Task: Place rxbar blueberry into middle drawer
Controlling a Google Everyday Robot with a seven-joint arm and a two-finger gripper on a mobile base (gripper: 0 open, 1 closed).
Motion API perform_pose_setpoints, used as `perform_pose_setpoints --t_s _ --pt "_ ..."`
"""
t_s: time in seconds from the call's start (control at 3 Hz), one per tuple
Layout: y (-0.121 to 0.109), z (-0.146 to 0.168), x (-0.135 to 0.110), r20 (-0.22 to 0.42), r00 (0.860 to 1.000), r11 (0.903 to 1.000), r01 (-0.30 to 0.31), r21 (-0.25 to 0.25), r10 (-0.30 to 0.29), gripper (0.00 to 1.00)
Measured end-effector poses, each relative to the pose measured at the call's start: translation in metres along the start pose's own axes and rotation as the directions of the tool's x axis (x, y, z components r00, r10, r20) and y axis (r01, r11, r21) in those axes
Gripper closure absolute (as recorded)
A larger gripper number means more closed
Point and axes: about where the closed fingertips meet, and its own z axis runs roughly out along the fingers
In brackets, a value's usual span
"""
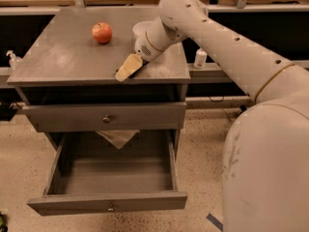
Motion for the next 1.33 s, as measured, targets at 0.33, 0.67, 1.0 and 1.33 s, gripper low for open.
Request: perform_pose_setpoints --t_s 0.33,0.67,1.0,1.33 --pt "-0.0029 0.0148 0.0040 -0.013 1.000 1.0000 0.000 -0.002 0.000 0.47" --pt "-0.0032 0.0132 0.0023 -0.013 1.000 1.0000 -0.001 -0.002 0.000 0.70" --pt "-0.0034 0.0103 -0.0003 -0.013 1.000 1.0000 0.000 -0.002 0.000 0.99" --pt "-0.0034 0.0103 -0.0003 -0.013 1.000 1.0000 0.000 -0.002 0.000 1.00"
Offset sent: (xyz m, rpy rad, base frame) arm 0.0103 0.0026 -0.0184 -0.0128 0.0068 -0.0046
